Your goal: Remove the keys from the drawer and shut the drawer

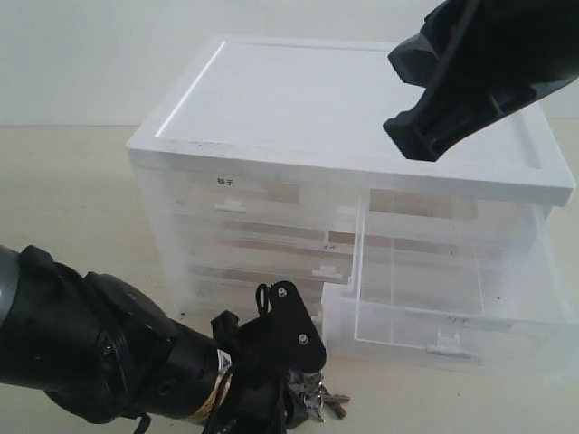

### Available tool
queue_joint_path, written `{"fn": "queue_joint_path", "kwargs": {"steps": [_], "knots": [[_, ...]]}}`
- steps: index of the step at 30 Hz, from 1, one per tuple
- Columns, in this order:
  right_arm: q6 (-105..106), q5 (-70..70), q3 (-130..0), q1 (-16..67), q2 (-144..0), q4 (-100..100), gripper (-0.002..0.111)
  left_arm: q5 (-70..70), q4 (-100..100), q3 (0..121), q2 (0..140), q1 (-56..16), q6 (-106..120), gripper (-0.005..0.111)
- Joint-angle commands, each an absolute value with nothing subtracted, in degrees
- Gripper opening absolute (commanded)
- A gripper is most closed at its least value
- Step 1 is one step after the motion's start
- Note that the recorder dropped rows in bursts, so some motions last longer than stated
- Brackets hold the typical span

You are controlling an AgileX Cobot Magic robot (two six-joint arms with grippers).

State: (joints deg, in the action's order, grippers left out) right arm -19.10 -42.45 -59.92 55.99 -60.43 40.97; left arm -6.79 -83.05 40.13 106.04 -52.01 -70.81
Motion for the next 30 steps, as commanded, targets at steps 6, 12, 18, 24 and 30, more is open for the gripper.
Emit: {"fn": "queue_joint_path", "kwargs": {"steps": [6,12,18,24,30], "knots": [[-19.59,-42.87,-60.0,55.53,-59.86,40.88,0.031,-0.71,-81.9,40.94,106.03,-51.57,-74.18,0.005],[-19.59,-43.35,-60.0,55.53,-57.68,40.88,0.031,-0.97,-81.63,38.66,93.38,-51.57,-74.39,0.005],[-19.59,-43.23,-60.0,55.53,-53.5,40.88,0.031,-13.18,-81.63,34.41,82.31,-51.57,-74.14,0.005],[-20.43,-43.23,-60.0,55.53,-51.4,40.88,0.031,-22.44,-73.31,34.73,83.77,-52.78,-67.23,0.005],[-20.43,-43.55,-60.0,55.53,-51.38,40.78,0.031,-22.04,-56.56,35.36,84.41,-53.25,-49.6,0.005]]}}
